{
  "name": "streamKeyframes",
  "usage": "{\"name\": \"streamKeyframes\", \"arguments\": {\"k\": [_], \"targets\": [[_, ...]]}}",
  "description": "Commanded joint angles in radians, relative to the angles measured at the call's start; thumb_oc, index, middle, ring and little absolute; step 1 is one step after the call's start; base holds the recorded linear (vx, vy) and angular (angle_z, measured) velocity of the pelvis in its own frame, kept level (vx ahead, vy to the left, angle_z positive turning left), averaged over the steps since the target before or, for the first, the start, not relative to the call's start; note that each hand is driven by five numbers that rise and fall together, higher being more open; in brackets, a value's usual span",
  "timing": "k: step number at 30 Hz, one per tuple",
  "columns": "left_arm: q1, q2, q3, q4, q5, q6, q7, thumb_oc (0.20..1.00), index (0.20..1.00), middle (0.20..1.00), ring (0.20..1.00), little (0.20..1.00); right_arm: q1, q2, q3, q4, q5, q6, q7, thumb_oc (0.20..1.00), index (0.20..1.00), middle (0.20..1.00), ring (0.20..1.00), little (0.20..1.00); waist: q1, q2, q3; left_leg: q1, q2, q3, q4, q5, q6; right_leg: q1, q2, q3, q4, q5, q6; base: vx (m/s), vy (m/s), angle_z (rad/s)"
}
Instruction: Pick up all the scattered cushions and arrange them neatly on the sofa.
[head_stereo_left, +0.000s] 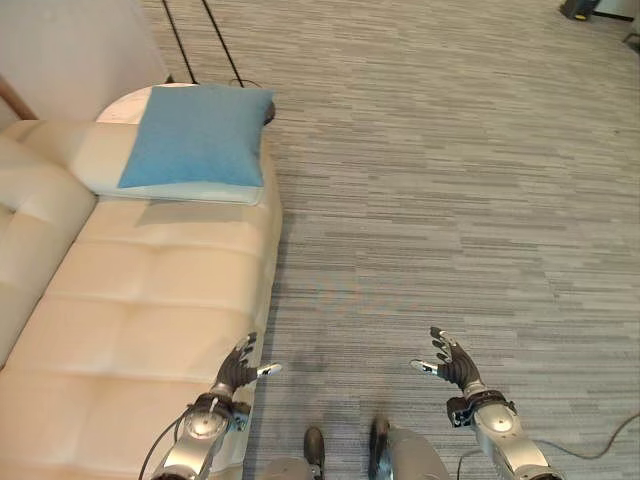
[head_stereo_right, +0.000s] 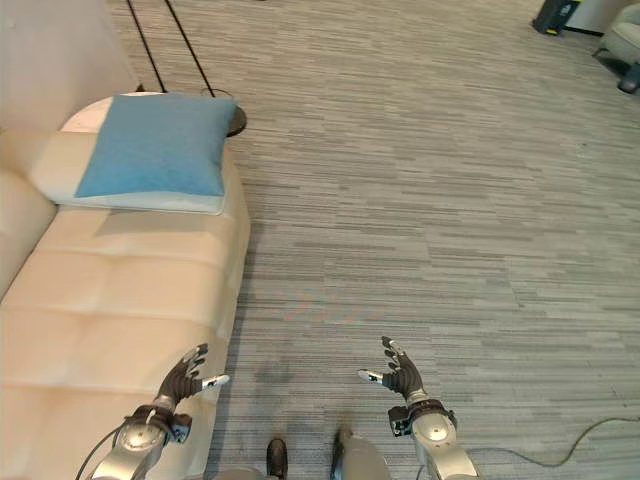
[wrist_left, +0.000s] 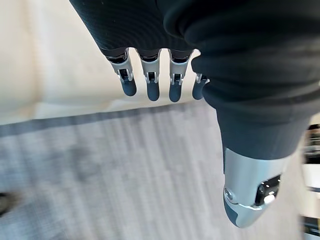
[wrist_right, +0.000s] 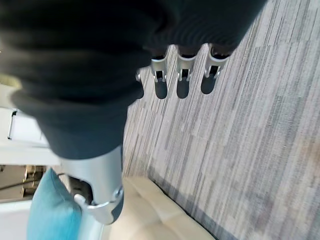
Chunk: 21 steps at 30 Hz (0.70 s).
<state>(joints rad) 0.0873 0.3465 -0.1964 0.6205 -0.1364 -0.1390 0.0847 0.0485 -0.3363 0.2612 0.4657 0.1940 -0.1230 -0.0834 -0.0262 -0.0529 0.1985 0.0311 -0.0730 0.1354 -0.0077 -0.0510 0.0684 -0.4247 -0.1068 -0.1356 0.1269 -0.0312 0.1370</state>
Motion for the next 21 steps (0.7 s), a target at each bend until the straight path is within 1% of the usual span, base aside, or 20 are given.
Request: {"name": "streamKeyframes", "arguments": {"k": [1, 2, 3, 4, 5, 6, 7, 8, 9, 10, 11, 12, 13, 14, 15, 16, 18, 19, 20, 21], "targets": [[0.015, 0.029, -0.007, -0.100, 0.022, -0.046, 0.004, 1.000, 1.000, 1.000, 1.000, 1.000, -0.024, -0.022, -0.028, -0.025, -0.025, -0.035, -0.006, 1.000, 1.000, 1.000, 1.000, 1.000, -0.003, 0.000, 0.007, 0.060, 0.043, -0.070, 0.066, -0.134, -0.048, 0.126, 0.039, 0.039, -0.034, 0.084, 0.027, 0.52, -0.197, 0.51], [0.015, 0.024, -0.013, -0.094, 0.031, -0.050, -0.003, 1.000, 1.000, 1.000, 1.000, 1.000, 0.001, -0.029, -0.037, -0.033, -0.029, -0.037, -0.001, 1.000, 1.000, 1.000, 1.000, 1.000, -0.012, 0.003, -0.005, 0.105, 0.050, -0.096, 0.078, -0.168, -0.058, 0.139, 0.049, 0.073, -0.010, 0.087, 0.011, 0.37, -0.146, 0.41], [0.015, 0.024, -0.013, -0.094, 0.031, -0.050, -0.003, 1.000, 1.000, 1.000, 1.000, 1.000, 0.001, -0.029, -0.037, -0.033, -0.029, -0.037, -0.001, 1.000, 1.000, 1.000, 1.000, 1.000, -0.013, 0.001, -0.006, 0.103, 0.048, -0.097, 0.077, -0.165, -0.058, 0.138, 0.046, 0.073, -0.012, 0.089, 0.011, 0.65, -0.293, 0.74], [0.017, 0.016, -0.025, -0.086, 0.030, -0.052, -0.005, 1.000, 1.000, 1.000, 1.000, 1.000, 0.006, -0.034, -0.040, -0.027, -0.028, -0.041, 0.001, 1.000, 1.000, 1.000, 1.000, 1.000, -0.022, 0.015, -0.018, 0.092, 0.078, -0.105, 0.153, -0.110, -0.095, 0.161, 0.057, 0.068, 0.009, 0.083, -0.012, 0.42, -0.255, 0.95], [0.013, 0.013, -0.031, -0.081, 0.021, -0.051, -0.004, 1.000, 1.000, 1.000, 1.000, 1.000, 0.008, -0.040, -0.038, -0.021, -0.026, -0.045, -0.003, 1.000, 1.000, 1.000, 1.000, 1.000, -0.019, 0.022, -0.012, 0.051, 0.100, -0.104, 0.280, -0.052, -0.117, 0.190, 0.066, 0.065, 0.011, 0.070, -0.033, 0.60, -0.466, 0.98], [0.001, 0.012, -0.041, -0.081, 0.009, -0.049, -0.003, 1.000, 1.000, 1.000, 1.000, 1.000, 0.006, -0.049, -0.041, -0.027, -0.013, -0.052, -0.010, 1.000, 1.000, 1.000, 1.000, 1.000, -0.015, 0.008, 0.005, -0.068, 0.127, -0.091, 0.499, 0.043, -0.124, 0.231, 0.062, 0.060, 0.002, 0.048, -0.065, 0.30, -0.320, 0.57], [0.000, 0.013, -0.042, -0.080, 0.009, -0.049, -0.003, 1.000, 1.000, 1.000, 1.000, 1.000, 0.006, -0.049, -0.041, -0.027, -0.012, -0.052, -0.010, 1.000, 1.000, 1.000, 1.000, 1.000, -0.016, 0.009, 0.003, -0.074, 0.128, -0.093, 0.506, 0.040, -0.125, 0.229, 0.063, 0.058, 0.003, 0.048, -0.066, 0.39, -0.363, 0.53], [-0.013, 0.007, -0.046, -0.067, 0.001, -0.051, 0.001, 1.000, 1.000, 1.000, 1.000, 1.000, -0.002, -0.062, -0.040, -0.020, -0.009, -0.050, -0.021, 1.000, 1.000, 1.000, 1.000, 1.000, -0.004, -0.001, 0.012, -0.153, 0.144, -0.053, 0.565, 0.042, -0.107, 0.280, 0.059, 0.049, -0.017, 0.016, -0.087, 0.21, -0.149, 0.27], [-0.013, 0.007, -0.047, -0.067, 0.001, -0.051, 0.001, 1.000, 1.000, 1.000, 1.000, 1.000, -0.002, -0.062, -0.040, -0.020, -0.009, -0.050, -0.021, 1.000, 1.000, 1.000, 1.000, 1.000, -0.003, 0.001, 0.013, -0.154, 0.145, -0.053, 0.569, 0.038, -0.107, 0.281, 0.060, 0.050, -0.016, 0.015, -0.087, 0.48, -0.216, 0.00], [-0.019, 0.001, -0.050, -0.066, -0.001, -0.051, 0.004, 1.000, 1.000, 1.000, 1.000, 1.000, -0.006, -0.071, -0.045, -0.020, -0.003, -0.046, -0.023, 1.000, 1.000, 1.000, 1.000, 1.000, 0.011, -0.002, 0.016, -0.215, 0.122, -0.025, 0.519, -0.009, -0.093, 0.337, 0.057, 0.055, -0.036, -0.006, -0.088, 0.25, -0.065, -0.25], [-0.020, 0.001, -0.050, -0.066, -0.001, -0.051, 0.004, 1.000, 1.000, 1.000, 1.000, 1.000, -0.006, -0.071, -0.046, -0.020, -0.003, -0.046, -0.023, 1.000, 1.000, 1.000, 1.000, 1.000, 0.011, -0.004, 0.014, -0.216, 0.119, -0.025, 0.514, -0.005, -0.092, 0.335, 0.054, 0.055, -0.038, -0.004, -0.087, 0.52, -0.104, -0.22], [-0.021, 0.003, -0.053, -0.072, 0.010, -0.051, 0.004, 1.000, 1.000, 1.000, 1.000, 1.000, -0.008, -0.077, -0.052, -0.025, -0.002, -0.048, -0.025, 1.000, 1.000, 1.000, 1.000, 1.000, 0.024, -0.001, 0.005, -0.265, 0.101, 0.007, 0.394, -0.016, -0.086, 0.379, 0.058, 0.050, -0.060, -0.026, -0.079, 0.40, -0.039, -0.04], [-0.016, 0.002, -0.050, -0.076, 0.013, -0.051, 0.003, 1.000, 1.000, 1.000, 1.000, 1.000, -0.006, -0.079, -0.054, -0.026, -0.002, -0.046, -0.025, 1.000, 1.000, 1.000, 1.000, 1.000, 0.033, 0.005, -0.003, -0.285, 0.094, 0.019, 0.317, 0.002, -0.085, 0.402, 0.067, 0.050, -0.069, -0.039, -0.076, 0.42, -0.037, 0.10], [-0.015, 0.002, -0.050, -0.076, 0.013, -0.051, 0.003, 1.000, 1.000, 1.000, 1.000, 1.000, -0.005, -0.080, -0.054, -0.027, -0.002, -0.046, -0.025, 1.000, 1.000, 1.000, 1.000, 1.000, 0.033, 0.003, -0.002, -0.278, 0.091, 0.020, 0.309, 0.004, -0.085, 0.406, 0.064, 0.050, -0.070, -0.041, -0.075, 0.28, 0.000, 0.06], [-0.011, 0.003, -0.049, -0.080, 0.016, -0.051, 0.002, 1.000, 1.000, 1.000, 1.000, 1.000, -0.003, -0.080, -0.055, -0.025, -0.005, -0.044, -0.025, 1.000, 1.000, 1.000, 1.000, 1.000, 0.041, 0.009, -0.007, -0.286, 0.083, 0.023, 0.248, 0.034, -0.089, 0.427, 0.076, 0.054, -0.075, -0.050, -0.076, 0.43, 0.017, -0.22], [0.002, -0.001, -0.037, -0.083, 0.017, -0.050, 0.009, 1.000, 1.000, 1.000, 1.000, 1.000, -0.001, -0.079, -0.054, -0.020, -0.011, -0.043, -0.028, 1.000, 1.000, 1.000, 1.000, 1.000, 0.059, 0.023, -0.015, -0.310, 0.071, 0.012, 0.158, 0.101, -0.102, 0.471, 0.102, 0.066, -0.080, -0.071, -0.077, 0.58, 0.026, -0.42], [0.008, -0.005, -0.032, -0.083, 0.017, -0.050, 0.012, 1.000, 1.000, 1.000, 1.000, 1.000, 0.000, -0.074, -0.053, -0.019, -0.011, -0.040, -0.027, 1.000, 1.000, 1.000, 1.000, 1.000, 0.068, 0.023, -0.018, -0.322, 0.064, 0.010, 0.122, 0.124, -0.106, 0.501, 0.107, 0.074, -0.085, -0.084, -0.076, 0.47, 0.044, -0.41], [0.019, -0.008, -0.024, -0.079, 0.017, -0.048, 0.012, 1.000, 1.000, 1.000, 1.000, 1.000, 0.006, -0.067, -0.053, -0.008, -0.015, -0.037, -0.023, 1.000, 1.000, 1.000, 1.000, 1.000, 0.080, 0.027, -0.032, -0.332, 0.063, 0.026, 0.067, 0.156, -0.107, 0.535, 0.117, 0.082, -0.083, -0.098, -0.074, 0.32, 0.053, -0.44], [0.020, -0.008, -0.024, -0.079, 0.017, -0.047, 0.012, 1.000, 1.000, 1.000, 1.000, 1.000, 0.007, -0.067, -0.052, -0.008, -0.015, -0.038, -0.023, 1.000, 1.000, 1.000, 1.000, 1.000, 0.081, 0.025, -0.032, -0.328, 0.061, 0.028, 0.062, 0.157, -0.106, 0.537, 0.115, 0.083, -0.083, -0.100, -0.073, 0.65, 0.131, -0.41], [0.028, -0.011, -0.011, -0.074, 0.015, -0.045, 0.013, 1.000, 1.000, 1.000, 1.000, 1.000, 0.015, -0.061, -0.056, -0.005, -0.023, -0.034, -0.021, 1.000, 1.000, 1.000, 1.000, 1.000, 0.092, 0.024, -0.049, -0.341, 0.065, 0.058, 0.003, 0.175, -0.103, 0.571, 0.119, 0.099, -0.079, -0.114, -0.068, 0.35, 0.081, -0.23]]}}
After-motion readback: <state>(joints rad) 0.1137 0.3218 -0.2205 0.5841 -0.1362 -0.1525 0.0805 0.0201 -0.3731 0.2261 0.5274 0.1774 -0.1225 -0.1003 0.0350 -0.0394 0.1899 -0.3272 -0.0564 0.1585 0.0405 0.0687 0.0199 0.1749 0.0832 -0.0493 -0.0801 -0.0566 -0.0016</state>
